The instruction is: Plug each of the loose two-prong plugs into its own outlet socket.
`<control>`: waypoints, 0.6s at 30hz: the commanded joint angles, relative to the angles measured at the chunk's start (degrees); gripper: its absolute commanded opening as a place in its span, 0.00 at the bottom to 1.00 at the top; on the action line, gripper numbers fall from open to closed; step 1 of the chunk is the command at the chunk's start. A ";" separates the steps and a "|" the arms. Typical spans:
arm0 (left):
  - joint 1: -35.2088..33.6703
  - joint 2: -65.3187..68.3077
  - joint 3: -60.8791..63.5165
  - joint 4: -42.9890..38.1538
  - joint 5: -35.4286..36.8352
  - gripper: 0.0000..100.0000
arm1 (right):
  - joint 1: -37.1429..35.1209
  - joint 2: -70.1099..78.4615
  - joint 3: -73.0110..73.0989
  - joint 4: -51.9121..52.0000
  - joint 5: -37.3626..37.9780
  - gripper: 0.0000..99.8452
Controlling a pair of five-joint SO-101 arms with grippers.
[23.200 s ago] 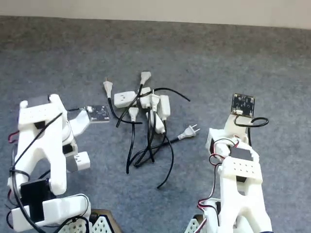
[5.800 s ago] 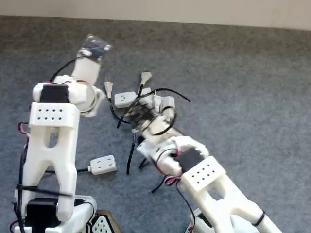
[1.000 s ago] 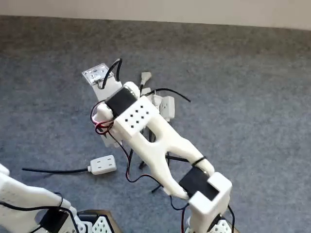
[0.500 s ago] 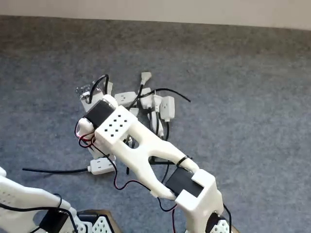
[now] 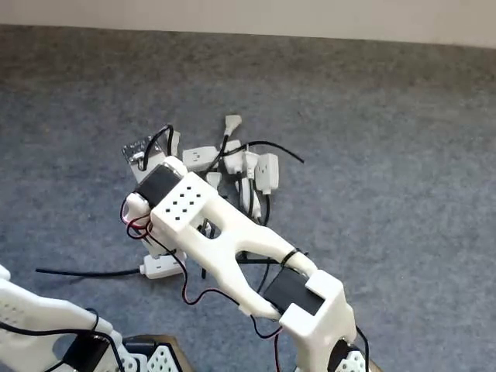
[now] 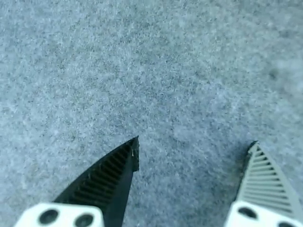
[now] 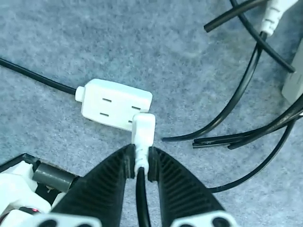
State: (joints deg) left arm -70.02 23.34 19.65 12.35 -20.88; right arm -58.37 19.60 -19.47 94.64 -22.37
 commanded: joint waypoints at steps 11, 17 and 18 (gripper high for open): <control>-1.45 0.04 -1.63 -1.41 -0.26 0.32 | -2.77 -0.92 0.31 -2.33 -0.70 0.01; -1.54 0.04 -1.63 -1.41 -0.26 0.32 | -1.63 -1.01 0.31 -2.24 -0.70 0.01; -1.54 0.04 -1.63 -1.41 -0.26 0.32 | -1.19 -1.01 0.31 -2.15 -0.70 0.01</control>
State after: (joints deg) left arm -70.02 23.34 19.65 12.35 -20.88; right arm -60.66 19.60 -18.95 92.88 -22.37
